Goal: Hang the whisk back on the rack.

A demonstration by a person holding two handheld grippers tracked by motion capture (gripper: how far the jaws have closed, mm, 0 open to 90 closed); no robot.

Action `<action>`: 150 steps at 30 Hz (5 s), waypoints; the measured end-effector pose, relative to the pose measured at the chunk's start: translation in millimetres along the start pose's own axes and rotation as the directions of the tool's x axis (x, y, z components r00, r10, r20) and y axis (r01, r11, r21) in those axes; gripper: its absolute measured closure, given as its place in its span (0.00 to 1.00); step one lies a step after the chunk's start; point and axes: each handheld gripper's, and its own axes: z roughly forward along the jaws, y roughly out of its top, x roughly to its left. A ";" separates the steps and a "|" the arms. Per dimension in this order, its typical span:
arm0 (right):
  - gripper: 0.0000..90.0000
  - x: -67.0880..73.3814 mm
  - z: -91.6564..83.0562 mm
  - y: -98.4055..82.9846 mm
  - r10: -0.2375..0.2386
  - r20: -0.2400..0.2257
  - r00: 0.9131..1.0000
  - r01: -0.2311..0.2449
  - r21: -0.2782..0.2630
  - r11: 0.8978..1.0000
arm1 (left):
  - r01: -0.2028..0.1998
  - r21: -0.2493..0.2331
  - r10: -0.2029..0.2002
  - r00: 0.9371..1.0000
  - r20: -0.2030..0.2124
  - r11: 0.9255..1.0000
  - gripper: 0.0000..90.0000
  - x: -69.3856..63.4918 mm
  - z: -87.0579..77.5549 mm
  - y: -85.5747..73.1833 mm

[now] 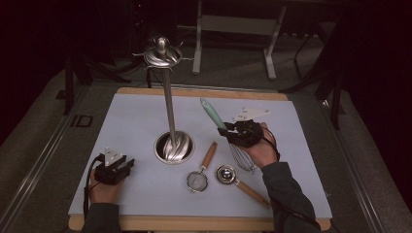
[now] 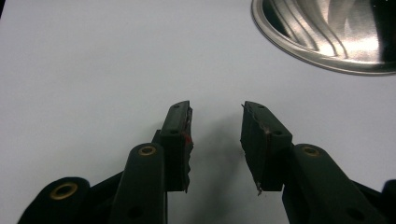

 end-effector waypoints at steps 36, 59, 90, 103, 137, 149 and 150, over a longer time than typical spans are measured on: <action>0.77 23.9 -29.5 37.0 -0.096 -0.016 0.995 0.093 -0.124 0.988 | 0.000 0.000 0.000 1.000 0.001 1.000 0.70 0.1 0.2 0.0; 0.77 32.1 -47.7 61.7 -0.138 -0.023 0.990 0.130 -0.205 0.970 | -0.003 0.003 0.003 1.000 0.002 1.000 0.71 0.0 0.3 0.1; 0.77 41.9 -58.4 96.0 -0.149 -0.088 0.985 0.115 -0.311 0.943 | -0.002 0.006 0.002 1.000 -0.002 1.000 0.69 -0.2 0.7 0.2; 0.77 52.2 -66.0 97.7 -0.178 -0.096 0.979 0.137 -0.333 0.933 | -0.002 0.006 0.002 1.000 -0.003 1.000 0.69 -0.3 0.7 0.2; 0.70 59.2 -26.4 106.8 -0.139 -0.069 0.988 0.114 -0.283 0.952 | 0.007 -0.001 -0.007 1.000 0.000 1.000 0.68 0.5 0.2 -0.1; 0.67 53.8 -32.6 100.1 -0.154 -0.005 0.988 0.148 -0.245 0.958 | 0.009 0.000 -0.009 1.000 -0.001 1.000 0.68 0.4 0.2 0.0; 0.67 53.0 -32.8 98.0 -0.162 0.007 0.987 0.159 -0.238 0.958 | 0.012 -0.002 -0.012 1.000 0.000 1.000 0.68 0.5 0.4 0.0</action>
